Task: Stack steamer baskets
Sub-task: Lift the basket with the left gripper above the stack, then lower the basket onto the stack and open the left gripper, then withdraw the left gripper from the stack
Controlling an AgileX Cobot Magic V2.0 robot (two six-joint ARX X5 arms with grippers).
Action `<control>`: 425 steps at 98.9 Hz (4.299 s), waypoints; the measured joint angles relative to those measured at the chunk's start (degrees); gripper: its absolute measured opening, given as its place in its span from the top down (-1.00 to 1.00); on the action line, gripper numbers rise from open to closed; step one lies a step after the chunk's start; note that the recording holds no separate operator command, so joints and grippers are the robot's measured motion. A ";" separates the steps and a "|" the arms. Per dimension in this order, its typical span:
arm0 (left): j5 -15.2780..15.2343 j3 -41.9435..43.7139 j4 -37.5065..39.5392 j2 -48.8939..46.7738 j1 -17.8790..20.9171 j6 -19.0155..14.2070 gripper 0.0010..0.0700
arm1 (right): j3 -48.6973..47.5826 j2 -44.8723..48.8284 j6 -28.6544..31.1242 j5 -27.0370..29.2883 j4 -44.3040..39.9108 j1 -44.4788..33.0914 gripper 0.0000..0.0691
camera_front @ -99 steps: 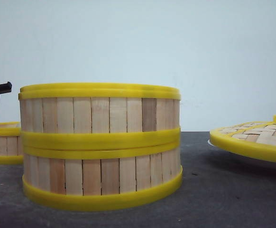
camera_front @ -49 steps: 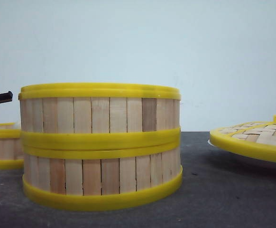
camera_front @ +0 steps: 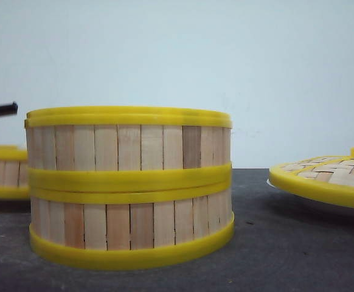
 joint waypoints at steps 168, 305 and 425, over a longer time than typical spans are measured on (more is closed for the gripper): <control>17.42 4.94 -19.91 -16.83 -23.23 14.16 0.96 | 0.00 0.00 0.02 0.00 -0.59 0.00 0.08; 15.04 5.55 -17.64 -11.69 -24.11 14.62 0.96 | 0.00 0.00 0.04 0.00 -0.59 0.00 0.08; 10.21 5.03 -18.93 -13.18 -27.21 14.82 0.96 | 0.00 0.00 0.04 -0.44 1.27 0.00 0.08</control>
